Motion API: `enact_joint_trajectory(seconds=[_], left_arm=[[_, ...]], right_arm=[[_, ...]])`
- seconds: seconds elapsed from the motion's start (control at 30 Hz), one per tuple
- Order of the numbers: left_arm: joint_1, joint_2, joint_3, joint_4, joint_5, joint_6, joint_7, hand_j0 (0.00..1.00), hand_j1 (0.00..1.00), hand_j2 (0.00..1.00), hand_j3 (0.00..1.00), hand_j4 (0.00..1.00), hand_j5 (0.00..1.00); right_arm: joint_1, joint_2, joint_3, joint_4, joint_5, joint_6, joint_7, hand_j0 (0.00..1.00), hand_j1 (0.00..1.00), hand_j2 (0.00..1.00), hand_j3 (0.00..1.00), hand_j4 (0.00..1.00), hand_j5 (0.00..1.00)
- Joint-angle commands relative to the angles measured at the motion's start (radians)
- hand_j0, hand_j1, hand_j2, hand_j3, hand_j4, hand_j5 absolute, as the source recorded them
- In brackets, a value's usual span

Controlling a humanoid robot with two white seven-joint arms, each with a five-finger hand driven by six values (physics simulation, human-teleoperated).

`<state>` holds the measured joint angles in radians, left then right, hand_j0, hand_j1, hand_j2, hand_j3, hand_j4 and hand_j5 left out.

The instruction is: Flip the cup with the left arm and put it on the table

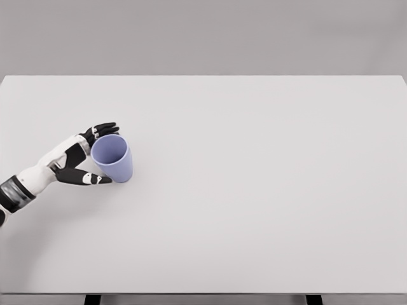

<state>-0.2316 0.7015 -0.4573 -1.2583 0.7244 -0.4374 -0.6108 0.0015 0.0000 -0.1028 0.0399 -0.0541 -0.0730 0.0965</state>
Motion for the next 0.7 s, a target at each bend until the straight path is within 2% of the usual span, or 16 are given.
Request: enact_joint_trajectory(seconds=[0.0,0.4,0.6,0.67], left_arm=[[0.000,0.003,0.008,-0.001,0.007,-0.001,0.000,0.99,0.99,0.99,0.99,0.99,0.99],[0.008,0.015,0.029,-0.004,0.009,-0.001,0.000,1.00,1.00,1.00,1.00,1.00,1.00],[0.012,0.087,0.034,-0.010,0.012,-0.035,0.000,1.00,1.00,1.00,1.00,1.00,1.00],[0.012,0.121,0.036,-0.036,0.012,-0.037,0.000,1.00,1.00,1.00,1.00,1.00,1.00]], right_arm=[[0.000,0.000,0.000,0.000,0.000,-0.001,0.000,1.00,1.00,1.00,1.00,1.00,1.00],[0.000,0.000,0.000,0.000,0.000,0.001,0.000,1.00,1.00,1.00,1.00,1.00,1.00],[0.000,0.000,0.000,0.000,-0.001,-0.001,0.000,1.00,1.00,1.00,1.00,1.00,1.00],[0.000,0.000,-0.002,0.000,0.000,-0.001,0.000,1.00,1.00,1.00,1.00,1.00,1.00]])
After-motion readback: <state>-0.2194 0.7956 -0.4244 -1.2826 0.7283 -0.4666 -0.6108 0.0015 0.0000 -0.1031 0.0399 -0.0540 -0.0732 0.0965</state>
